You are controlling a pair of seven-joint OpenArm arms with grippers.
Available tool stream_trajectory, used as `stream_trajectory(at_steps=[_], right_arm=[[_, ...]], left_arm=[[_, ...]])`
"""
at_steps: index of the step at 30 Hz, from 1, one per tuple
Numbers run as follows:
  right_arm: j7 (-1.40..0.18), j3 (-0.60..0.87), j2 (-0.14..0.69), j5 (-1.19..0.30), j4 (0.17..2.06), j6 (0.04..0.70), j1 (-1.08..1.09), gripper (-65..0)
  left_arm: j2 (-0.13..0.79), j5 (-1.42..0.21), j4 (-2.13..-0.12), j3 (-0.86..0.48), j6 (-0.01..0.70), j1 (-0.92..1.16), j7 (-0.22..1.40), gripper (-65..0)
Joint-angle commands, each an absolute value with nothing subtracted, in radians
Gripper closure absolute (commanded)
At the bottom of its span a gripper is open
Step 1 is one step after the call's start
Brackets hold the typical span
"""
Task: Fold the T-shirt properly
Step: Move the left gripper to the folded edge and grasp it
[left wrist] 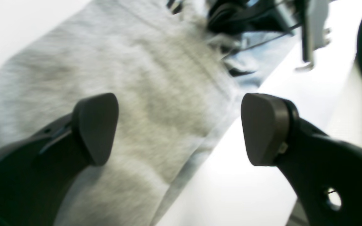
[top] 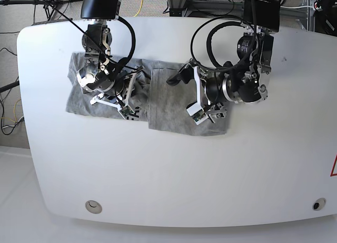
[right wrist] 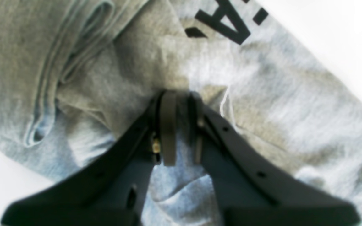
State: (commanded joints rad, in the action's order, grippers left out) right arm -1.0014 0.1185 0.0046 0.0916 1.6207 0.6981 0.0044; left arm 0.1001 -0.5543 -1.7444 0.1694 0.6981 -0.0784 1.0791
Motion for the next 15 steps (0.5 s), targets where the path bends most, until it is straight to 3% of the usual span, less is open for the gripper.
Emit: stream_trajectory(at_steps=[10,12,15], right_arm=[[-1.004,0.121,-0.001,0.094,1.621,0.698,0.003,-6.8],[-1.003,0.123,-0.004,0.093,1.625,0.698,0.004,-6.9],[-1.002,0.124,-0.004,0.092,1.626,0.698,0.003,-6.9]], left_arm=[[0.124,-0.555,-1.712,0.165,0.698,-0.039,1.092,-55.6],[0.119,-0.56,-1.675,0.155,0.698,-0.028,1.069,-45.0],[0.124,-0.54,-1.649,0.158,0.698,-0.027,1.079,-40.9]])
